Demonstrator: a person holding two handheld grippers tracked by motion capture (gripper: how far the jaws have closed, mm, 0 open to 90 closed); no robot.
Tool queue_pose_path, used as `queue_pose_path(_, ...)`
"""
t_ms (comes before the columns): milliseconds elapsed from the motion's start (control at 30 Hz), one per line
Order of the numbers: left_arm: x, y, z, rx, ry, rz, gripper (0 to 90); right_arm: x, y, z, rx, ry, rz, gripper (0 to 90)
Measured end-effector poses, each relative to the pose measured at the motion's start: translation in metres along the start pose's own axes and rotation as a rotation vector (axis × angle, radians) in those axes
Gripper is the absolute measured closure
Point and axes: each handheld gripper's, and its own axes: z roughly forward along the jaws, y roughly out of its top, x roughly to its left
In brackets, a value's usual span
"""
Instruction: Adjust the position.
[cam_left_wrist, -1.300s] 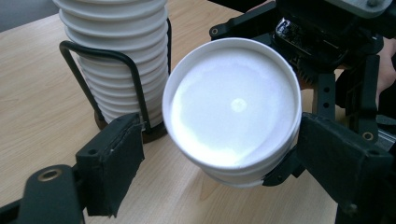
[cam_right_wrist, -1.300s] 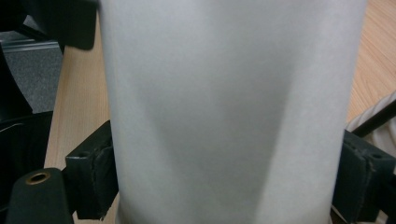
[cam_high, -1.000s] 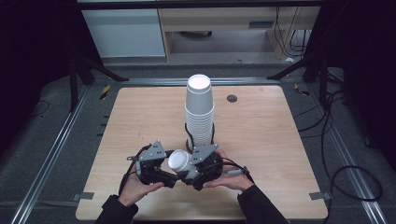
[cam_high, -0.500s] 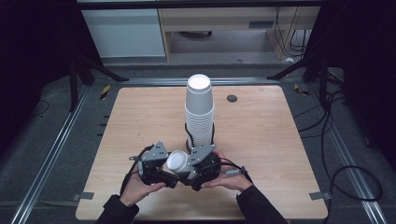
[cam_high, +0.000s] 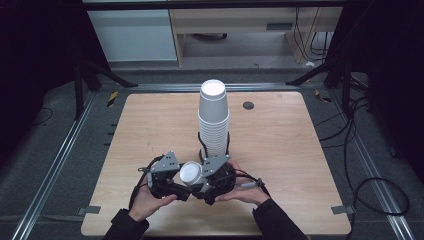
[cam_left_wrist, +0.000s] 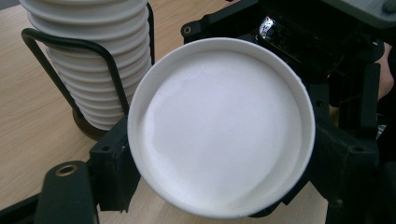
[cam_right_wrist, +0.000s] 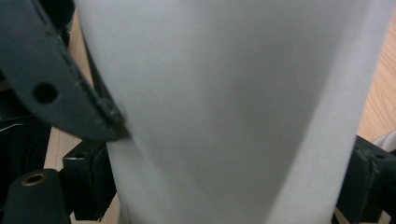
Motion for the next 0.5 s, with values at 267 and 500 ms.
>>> queue_pose_path(267, 0.0006, 0.0004, -0.0018, -0.007, -0.004, -0.007, 21.2, -0.0009, 0.0004, -0.0004, -0.008, 0.002, 0.024, 10.6)
queue_pose_path(500, -0.0006, 0.0002, -0.0006, 0.005, 0.004, 0.000, 21.9, -0.0024, 0.0006, -0.0022, -0.026, -0.001, 0.044, 7.8)
